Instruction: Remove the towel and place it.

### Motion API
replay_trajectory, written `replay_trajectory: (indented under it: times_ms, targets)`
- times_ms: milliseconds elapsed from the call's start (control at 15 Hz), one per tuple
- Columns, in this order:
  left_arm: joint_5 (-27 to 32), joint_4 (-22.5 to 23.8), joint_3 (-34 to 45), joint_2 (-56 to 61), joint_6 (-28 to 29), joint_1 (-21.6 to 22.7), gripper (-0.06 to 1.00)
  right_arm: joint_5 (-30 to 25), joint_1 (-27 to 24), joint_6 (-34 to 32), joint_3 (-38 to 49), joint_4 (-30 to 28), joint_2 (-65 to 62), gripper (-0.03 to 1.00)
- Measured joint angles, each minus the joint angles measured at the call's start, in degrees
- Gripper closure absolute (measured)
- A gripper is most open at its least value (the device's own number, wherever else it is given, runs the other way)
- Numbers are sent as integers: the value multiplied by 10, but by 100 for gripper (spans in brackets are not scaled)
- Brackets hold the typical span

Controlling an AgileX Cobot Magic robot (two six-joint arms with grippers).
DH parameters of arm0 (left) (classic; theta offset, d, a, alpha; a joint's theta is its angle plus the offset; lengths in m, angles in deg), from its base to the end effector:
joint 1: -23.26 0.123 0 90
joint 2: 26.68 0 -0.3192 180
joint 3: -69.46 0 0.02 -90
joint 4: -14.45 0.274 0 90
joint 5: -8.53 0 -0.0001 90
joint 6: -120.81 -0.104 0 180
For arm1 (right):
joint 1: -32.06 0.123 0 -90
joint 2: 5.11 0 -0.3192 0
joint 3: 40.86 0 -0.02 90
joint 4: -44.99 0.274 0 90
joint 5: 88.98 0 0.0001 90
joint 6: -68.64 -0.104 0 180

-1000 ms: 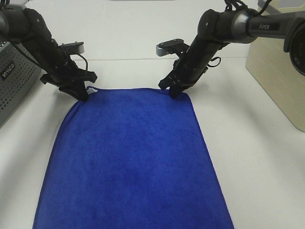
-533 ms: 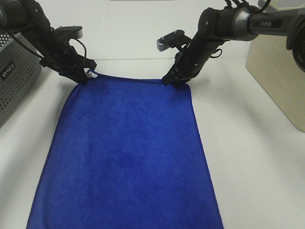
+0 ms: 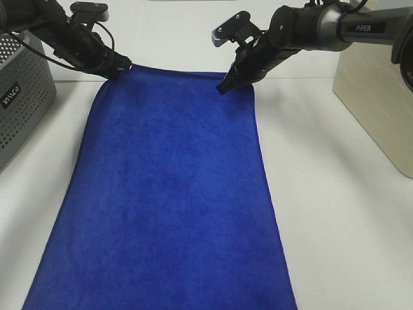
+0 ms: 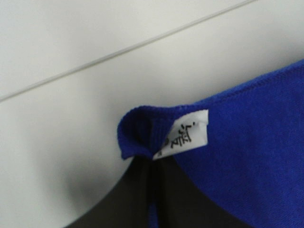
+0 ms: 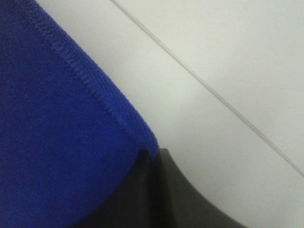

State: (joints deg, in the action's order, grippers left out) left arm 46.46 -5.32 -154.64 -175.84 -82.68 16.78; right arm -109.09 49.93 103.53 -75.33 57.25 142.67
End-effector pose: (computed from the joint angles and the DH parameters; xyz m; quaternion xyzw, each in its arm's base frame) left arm 0.6010 -0.0901 0.1553 0.1499 0.9270 -0.0952 0.3304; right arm 0.5738 0.1930 0.1323 -0.3363 0.8526 0.0144 0.3997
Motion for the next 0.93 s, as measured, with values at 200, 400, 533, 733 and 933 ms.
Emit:
replay_trajectory:
  times_ms: [200, 400, 533, 733, 933]
  targets:
    - [-55, -1, 0, 0, -31, 0, 93, 61, 0, 7, 0, -4, 0, 95]
    - [-101, -1, 0, -4, -50, -5, 93, 112, 0, 28, 0, -7, 0, 95]
    - [-135, 0, 0, -9, -61, -7, 93, 156, 0, 36, 0, -9, 0, 95]
    - [-183, 0, 0, -21, -64, -13, 93, 195, 0, 45, 0, -9, 0, 95]
    - [-211, 0, 0, -38, -65, -18, 93, 225, -2, 52, 0, -9, 0, 95]
